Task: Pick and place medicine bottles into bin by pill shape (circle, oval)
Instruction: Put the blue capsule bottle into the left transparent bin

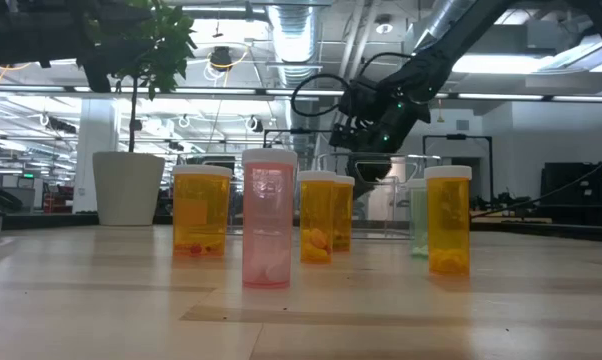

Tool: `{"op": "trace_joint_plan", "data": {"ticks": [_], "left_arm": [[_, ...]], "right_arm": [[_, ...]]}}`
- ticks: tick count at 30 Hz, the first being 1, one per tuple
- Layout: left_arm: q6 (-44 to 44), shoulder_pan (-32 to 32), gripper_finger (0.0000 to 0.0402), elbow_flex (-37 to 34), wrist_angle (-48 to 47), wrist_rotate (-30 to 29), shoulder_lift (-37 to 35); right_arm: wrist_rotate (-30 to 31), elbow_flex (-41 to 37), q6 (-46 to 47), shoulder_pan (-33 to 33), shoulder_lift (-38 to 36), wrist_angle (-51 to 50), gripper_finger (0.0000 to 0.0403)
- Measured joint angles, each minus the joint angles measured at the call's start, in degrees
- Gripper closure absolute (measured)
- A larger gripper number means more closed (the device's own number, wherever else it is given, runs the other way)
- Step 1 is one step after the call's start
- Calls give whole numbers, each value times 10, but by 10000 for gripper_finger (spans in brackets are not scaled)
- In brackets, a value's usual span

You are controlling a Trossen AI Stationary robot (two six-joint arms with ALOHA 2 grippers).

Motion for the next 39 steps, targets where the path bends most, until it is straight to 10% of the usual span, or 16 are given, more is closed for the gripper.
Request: {"op": "trace_joint_plan", "data": {"ticks": [39], "left_arm": [[1,0,162,0,-2,0,0]], "right_arm": [[-5,3,2,-6,31,54,289]]}}
